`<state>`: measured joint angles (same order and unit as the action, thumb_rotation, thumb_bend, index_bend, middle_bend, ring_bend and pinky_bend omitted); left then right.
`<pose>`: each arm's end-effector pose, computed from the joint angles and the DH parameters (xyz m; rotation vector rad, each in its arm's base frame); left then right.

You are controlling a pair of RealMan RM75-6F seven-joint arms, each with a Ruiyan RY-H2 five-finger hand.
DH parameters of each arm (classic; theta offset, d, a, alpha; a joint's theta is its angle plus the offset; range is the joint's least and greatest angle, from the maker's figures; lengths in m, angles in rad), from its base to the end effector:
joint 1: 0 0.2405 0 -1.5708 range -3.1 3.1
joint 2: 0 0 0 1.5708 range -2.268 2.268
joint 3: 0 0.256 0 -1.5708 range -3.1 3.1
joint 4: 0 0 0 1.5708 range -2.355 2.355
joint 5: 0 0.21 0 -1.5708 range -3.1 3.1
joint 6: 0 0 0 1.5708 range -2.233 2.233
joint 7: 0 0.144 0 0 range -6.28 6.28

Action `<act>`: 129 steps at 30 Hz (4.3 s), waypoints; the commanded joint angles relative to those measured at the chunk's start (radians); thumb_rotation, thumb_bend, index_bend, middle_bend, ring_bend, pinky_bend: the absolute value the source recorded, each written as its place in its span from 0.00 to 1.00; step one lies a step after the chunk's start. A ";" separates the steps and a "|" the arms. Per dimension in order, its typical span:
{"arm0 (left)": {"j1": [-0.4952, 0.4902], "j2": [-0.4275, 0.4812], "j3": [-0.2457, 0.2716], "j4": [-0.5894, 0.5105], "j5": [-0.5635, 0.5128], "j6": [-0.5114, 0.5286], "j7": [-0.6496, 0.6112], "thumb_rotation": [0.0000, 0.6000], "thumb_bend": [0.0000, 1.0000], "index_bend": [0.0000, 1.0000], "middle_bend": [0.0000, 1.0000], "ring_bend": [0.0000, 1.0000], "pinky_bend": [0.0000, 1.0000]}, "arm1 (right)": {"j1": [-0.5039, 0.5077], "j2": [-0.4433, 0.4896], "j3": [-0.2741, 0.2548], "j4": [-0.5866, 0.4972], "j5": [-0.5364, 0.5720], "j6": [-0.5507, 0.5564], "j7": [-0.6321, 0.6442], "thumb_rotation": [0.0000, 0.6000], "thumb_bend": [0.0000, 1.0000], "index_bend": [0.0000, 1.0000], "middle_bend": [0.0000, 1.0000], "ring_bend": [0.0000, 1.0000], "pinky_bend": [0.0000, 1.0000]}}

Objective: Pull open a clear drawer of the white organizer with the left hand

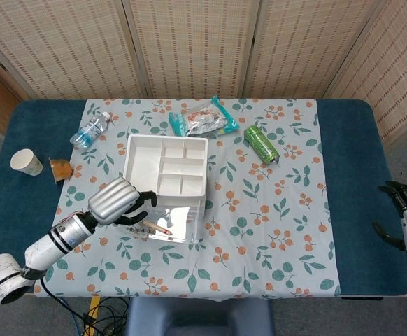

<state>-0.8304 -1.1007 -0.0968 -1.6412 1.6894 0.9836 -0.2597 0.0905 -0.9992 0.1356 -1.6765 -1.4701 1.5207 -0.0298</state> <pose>-0.1093 0.3365 0.0955 -2.2154 -0.7240 -1.2035 -0.2975 -0.1989 0.2094 1.3253 -0.7547 0.9208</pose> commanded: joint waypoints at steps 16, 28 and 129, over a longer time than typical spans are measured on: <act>-0.063 -0.041 0.040 0.079 0.104 -0.009 0.148 1.00 0.26 0.46 0.95 1.00 1.00 | 0.000 -0.007 -0.002 0.014 0.002 -0.001 0.013 1.00 0.24 0.22 0.19 0.22 0.21; -0.098 -0.044 0.071 0.105 0.164 -0.014 0.199 1.00 0.25 0.46 0.98 1.00 1.00 | 0.007 -0.003 0.017 -0.001 0.002 0.020 -0.001 1.00 0.24 0.22 0.19 0.22 0.21; -0.217 -0.095 0.106 0.080 0.074 -0.171 0.343 1.00 0.31 0.47 0.96 1.00 1.00 | -0.011 -0.035 0.007 0.066 0.047 -0.007 0.064 1.00 0.24 0.22 0.19 0.22 0.21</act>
<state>-1.0453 -1.1942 0.0085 -1.5633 1.7619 0.8137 0.0792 0.0795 -1.0344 0.1429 -1.6100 -1.4232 1.5133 0.0338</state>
